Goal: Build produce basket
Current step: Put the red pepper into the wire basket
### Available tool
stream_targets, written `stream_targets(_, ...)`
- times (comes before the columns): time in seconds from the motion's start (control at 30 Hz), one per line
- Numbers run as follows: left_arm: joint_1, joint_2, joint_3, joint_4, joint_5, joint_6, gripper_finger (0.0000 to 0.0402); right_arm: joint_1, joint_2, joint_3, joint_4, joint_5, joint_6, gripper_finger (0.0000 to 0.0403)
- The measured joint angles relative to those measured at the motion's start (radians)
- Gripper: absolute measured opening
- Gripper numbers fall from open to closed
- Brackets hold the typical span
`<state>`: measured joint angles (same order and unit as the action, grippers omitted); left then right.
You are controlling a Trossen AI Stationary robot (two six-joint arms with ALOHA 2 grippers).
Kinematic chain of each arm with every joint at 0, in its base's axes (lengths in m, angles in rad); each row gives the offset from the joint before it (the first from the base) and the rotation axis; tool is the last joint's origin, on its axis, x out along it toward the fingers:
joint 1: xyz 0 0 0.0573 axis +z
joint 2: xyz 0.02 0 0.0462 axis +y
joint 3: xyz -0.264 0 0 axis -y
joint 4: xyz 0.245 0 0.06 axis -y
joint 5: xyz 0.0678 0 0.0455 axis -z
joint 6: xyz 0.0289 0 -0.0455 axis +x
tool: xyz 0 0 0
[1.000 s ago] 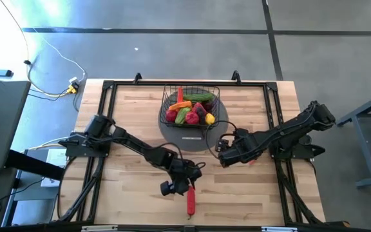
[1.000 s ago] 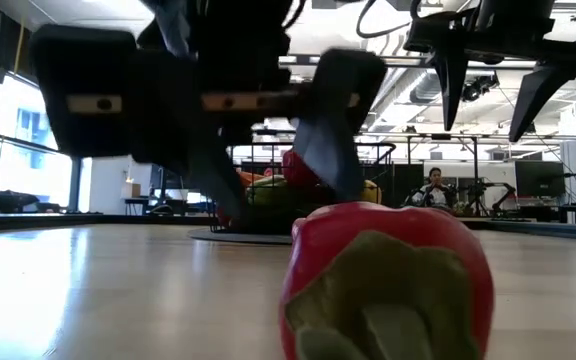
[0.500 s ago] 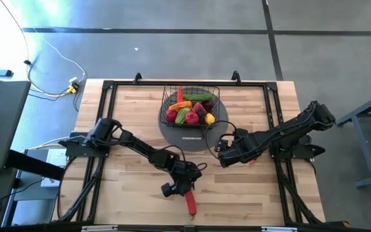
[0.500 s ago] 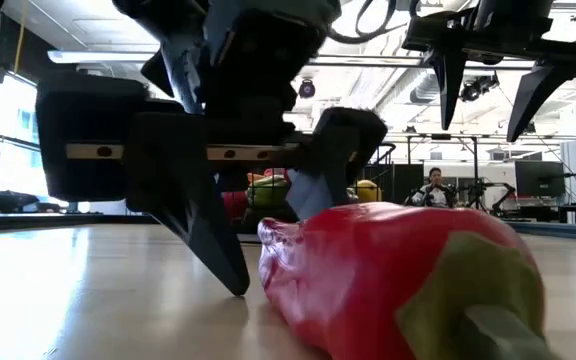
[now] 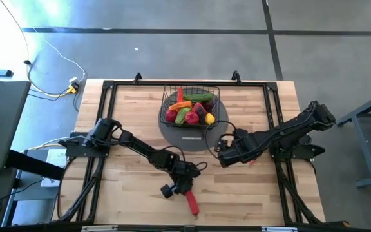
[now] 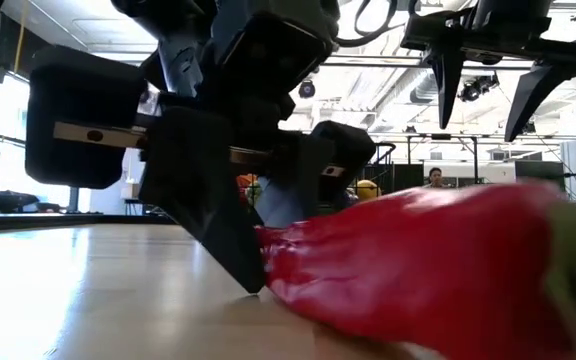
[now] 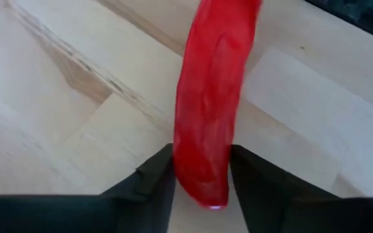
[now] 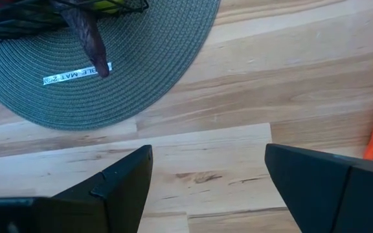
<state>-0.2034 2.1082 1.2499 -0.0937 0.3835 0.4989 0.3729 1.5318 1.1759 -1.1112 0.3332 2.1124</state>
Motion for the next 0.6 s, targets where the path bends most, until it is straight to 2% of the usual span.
stream_targets(0.13,0.0,0.0,0.0,-0.004,0.004,-0.036,0.0102,0.0,0.0,0.0,0.004,0.0,0.0,0.0282)
stream_targets(0.23,0.001,0.0,0.0,-0.01,0.056,-0.051,0.0085,0.0,0.0,0.0,0.011,0.0,0.0,0.0282)
stream_targets(0.6,0.009,0.0,0.0,-0.027,0.169,-0.145,0.0075,0.0,0.0,0.0,0.017,0.0,0.0,0.0282)
